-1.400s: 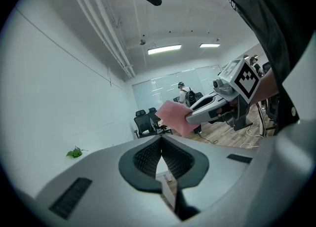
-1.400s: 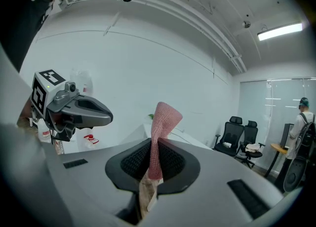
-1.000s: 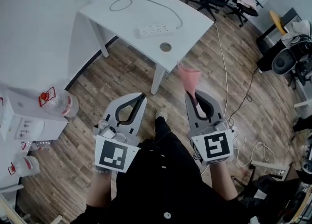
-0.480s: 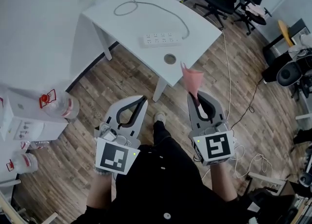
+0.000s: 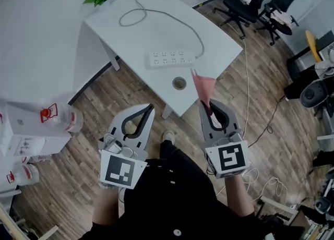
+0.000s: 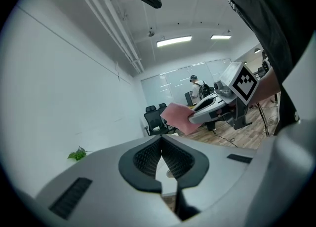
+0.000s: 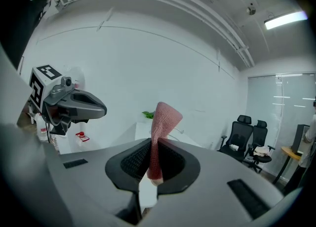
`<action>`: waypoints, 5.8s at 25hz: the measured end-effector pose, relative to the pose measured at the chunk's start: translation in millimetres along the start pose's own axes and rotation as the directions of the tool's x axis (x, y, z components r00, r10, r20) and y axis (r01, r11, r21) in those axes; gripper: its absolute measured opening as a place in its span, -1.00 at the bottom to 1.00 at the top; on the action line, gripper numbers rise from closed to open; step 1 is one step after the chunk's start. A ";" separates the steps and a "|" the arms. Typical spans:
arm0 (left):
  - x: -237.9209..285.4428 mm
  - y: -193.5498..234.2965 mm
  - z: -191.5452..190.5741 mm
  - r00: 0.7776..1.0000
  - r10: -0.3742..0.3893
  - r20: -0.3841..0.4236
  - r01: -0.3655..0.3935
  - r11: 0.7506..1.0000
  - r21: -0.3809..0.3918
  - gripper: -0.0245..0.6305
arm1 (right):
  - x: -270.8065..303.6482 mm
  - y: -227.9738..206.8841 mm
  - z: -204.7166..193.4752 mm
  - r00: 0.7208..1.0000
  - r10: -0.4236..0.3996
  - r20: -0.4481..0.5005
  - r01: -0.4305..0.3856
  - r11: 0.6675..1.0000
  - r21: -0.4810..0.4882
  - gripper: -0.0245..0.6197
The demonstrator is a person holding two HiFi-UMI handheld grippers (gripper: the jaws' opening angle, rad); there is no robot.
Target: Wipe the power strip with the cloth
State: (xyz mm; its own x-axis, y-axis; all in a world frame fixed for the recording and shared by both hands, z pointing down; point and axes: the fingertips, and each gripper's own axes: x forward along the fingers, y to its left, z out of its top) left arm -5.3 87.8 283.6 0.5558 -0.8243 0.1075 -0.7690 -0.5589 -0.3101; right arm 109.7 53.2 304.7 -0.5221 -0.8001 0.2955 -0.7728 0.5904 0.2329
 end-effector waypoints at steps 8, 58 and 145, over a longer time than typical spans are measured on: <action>64.1 35.0 -9.3 0.998 0.051 -0.040 -0.052 0.998 -0.024 -0.88 | 60.0 -53.0 0.7 0.999 0.041 -0.003 -0.041 0.999 0.015 -0.77; 165.3 89.5 -16.1 0.996 -0.079 -0.035 0.079 0.997 -0.013 -0.88 | 139.6 -143.3 -21.2 0.989 -0.112 -0.097 0.121 0.989 0.090 -0.77; 149.2 151.7 -63.7 0.986 0.063 -0.152 -0.075 0.994 -0.074 -0.88 | 273.8 -109.6 -219.0 0.862 0.060 -0.504 0.088 0.960 0.266 -0.77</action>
State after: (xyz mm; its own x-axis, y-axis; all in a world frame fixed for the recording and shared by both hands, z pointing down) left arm -59.2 -125.6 312.8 0.4516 -0.8621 0.2298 -0.8299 -0.5005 -0.2465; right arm 130.4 -207.2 563.0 -0.3148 -0.5999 0.7355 -0.8838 0.4678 0.0033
